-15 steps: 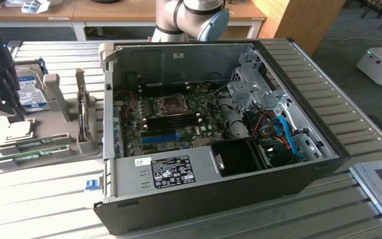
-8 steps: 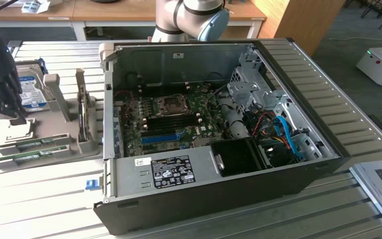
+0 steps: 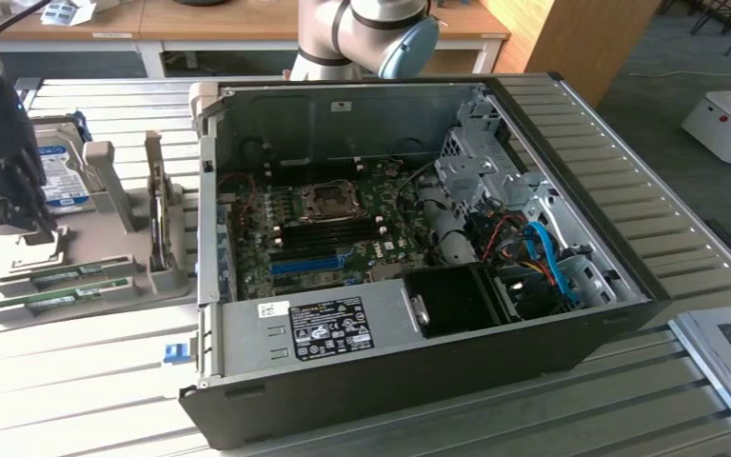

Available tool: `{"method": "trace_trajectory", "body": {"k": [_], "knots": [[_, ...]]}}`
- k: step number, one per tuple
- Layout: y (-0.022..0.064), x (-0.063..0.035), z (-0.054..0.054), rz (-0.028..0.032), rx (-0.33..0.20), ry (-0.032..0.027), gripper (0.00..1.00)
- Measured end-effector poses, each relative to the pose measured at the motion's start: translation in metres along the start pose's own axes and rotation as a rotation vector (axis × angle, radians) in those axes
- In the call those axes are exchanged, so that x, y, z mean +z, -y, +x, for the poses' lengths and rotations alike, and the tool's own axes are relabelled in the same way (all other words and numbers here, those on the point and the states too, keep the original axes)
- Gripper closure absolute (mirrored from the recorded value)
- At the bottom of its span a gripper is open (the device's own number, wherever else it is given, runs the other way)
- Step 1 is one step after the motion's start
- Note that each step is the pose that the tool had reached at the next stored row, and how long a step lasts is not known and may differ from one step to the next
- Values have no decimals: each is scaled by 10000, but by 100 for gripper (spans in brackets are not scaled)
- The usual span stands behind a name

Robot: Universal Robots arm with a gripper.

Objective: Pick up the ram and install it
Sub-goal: 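Pick up the ram and move it above insertion slot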

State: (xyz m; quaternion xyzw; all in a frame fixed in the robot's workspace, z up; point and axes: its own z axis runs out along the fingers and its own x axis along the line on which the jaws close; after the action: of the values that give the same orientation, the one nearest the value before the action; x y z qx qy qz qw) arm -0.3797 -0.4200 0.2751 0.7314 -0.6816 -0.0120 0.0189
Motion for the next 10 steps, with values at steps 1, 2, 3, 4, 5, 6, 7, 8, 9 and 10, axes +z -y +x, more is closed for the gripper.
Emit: {"method": "trace_trajectory", "body": {"k": [1, 2, 3, 4, 5, 6, 7, 8, 9, 10], "knots": [[0, 10, 0, 0, 0, 0, 75], [1, 19, 0, 0, 0, -1, 75], [1, 29, 0, 0, 0, 0, 75], [2, 39, 0, 0, 0, 0, 75], [2, 50, 0, 1, 0, 0, 75], [3, 59, 0, 0, 0, 0, 75], [3, 69, 0, 0, 0, 0, 75], [4, 77, -1, 0, 0, 0, 75], [4, 86, -1, 0, 0, 0, 75], [4, 94, -1, 0, 0, 0, 75]]}}
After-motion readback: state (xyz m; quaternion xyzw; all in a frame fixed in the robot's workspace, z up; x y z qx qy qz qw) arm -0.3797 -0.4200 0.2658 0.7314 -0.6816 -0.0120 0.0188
